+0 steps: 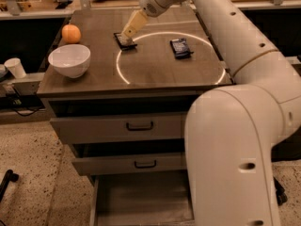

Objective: Place rxbar chocolate into bottom drawer

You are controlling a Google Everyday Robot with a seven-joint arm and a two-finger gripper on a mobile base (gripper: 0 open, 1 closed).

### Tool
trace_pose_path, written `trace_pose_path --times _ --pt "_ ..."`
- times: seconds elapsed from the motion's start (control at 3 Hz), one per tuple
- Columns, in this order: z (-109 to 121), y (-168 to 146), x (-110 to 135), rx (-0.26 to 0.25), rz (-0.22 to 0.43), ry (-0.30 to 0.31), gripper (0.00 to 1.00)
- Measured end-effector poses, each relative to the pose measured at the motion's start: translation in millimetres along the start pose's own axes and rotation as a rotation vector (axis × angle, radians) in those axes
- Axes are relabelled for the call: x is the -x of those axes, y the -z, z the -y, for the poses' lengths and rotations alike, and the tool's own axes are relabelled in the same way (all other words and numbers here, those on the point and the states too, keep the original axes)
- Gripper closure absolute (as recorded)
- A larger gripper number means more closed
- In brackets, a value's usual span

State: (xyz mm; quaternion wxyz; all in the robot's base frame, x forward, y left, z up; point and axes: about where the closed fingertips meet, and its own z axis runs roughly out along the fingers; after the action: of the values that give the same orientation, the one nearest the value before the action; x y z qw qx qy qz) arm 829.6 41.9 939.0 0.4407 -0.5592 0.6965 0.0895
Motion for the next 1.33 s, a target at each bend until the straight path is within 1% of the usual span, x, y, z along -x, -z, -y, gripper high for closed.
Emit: trace_pose_path --times 0.33,0.67,1.0,1.33 --pt "6.3 1.1 -4.7 -0.073 0.059 -0.019 0.0" --pt "6.4 7.3 -13.9 -0.105 0.156 -0.096 0.0" --pt "5.4 4.5 -22.2 -0.112 0.196 -0.16 0.0" --pt "-1.9 2.3 -22.8 -0.096 0.194 -0.206 0.0"
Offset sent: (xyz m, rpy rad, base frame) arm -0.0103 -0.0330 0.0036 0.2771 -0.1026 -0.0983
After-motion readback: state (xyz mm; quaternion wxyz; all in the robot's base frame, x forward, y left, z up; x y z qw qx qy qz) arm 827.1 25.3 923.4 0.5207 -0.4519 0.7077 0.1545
